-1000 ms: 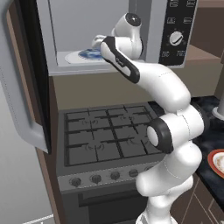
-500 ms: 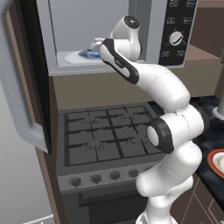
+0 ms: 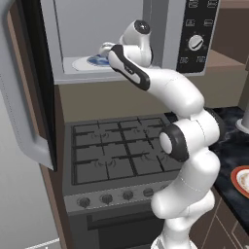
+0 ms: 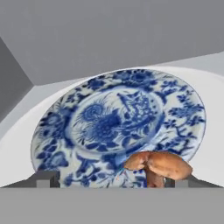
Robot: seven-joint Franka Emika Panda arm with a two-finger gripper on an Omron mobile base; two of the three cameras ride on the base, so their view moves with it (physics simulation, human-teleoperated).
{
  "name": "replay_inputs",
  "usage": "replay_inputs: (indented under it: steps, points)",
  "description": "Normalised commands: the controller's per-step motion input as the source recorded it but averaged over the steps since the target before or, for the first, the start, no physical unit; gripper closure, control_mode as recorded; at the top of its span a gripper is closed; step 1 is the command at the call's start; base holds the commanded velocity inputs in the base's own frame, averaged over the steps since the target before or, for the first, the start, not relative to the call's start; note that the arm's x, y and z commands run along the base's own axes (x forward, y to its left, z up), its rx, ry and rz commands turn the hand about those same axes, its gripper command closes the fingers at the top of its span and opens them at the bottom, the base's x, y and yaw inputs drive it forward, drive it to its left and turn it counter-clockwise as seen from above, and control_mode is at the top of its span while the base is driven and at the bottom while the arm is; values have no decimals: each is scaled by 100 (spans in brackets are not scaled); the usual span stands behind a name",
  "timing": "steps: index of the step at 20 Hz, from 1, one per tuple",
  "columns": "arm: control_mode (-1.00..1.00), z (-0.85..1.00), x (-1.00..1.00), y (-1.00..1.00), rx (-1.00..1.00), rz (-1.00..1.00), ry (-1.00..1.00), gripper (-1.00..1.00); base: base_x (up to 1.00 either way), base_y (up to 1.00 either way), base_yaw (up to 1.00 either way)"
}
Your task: Pick the mushroom from the counter and place it in the microwave.
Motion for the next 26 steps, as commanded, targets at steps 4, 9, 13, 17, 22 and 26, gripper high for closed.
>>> replay_inputs:
  steps: [4, 9, 13, 17, 22, 26]
  points:
    - [-100, 25, 34, 8, 0, 0, 0, -100, 0, 0, 0]
    - [-100, 37, 32, 18, 2, 0, 0, -100, 0, 0, 0]
    - [-100, 12, 37, 22, 0, 0, 1, -100, 0, 0, 0]
    - [-100, -2, -3, 9, 0, 1, 1, -100, 0, 0, 0]
    - [-100, -59, -3, 4, 0, 7, 12, -100, 0, 0, 0]
    - [-100, -54, 0, 0, -2, 9, 5, -100, 0, 0, 0]
